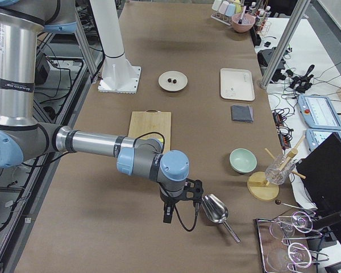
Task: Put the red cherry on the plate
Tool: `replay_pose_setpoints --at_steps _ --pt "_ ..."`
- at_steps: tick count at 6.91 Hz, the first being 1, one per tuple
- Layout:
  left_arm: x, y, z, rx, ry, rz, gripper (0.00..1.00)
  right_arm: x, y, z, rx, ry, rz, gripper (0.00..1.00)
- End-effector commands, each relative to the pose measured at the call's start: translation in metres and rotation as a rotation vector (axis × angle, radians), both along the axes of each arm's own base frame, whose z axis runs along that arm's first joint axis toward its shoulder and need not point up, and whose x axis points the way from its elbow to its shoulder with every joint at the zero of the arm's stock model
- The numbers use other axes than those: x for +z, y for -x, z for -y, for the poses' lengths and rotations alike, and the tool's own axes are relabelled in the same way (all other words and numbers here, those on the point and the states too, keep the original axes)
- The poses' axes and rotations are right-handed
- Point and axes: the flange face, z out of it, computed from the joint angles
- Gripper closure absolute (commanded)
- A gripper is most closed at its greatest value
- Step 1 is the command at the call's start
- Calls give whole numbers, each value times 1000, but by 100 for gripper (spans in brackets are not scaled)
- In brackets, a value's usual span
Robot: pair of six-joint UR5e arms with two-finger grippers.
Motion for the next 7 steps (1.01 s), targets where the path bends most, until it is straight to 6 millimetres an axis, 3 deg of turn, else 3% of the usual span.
replay_pose_setpoints --at_steps 1,3,7 --pt "-3 0 2 0 -6 0 2 -4 3 5 4 -13 42 0" --pt "-4 0 2 0 -8 0 2 -14 2 8 5 -32 38 0" --pt "-4 0 2 1 -9 2 2 -15 3 8 5 -34 42 0"
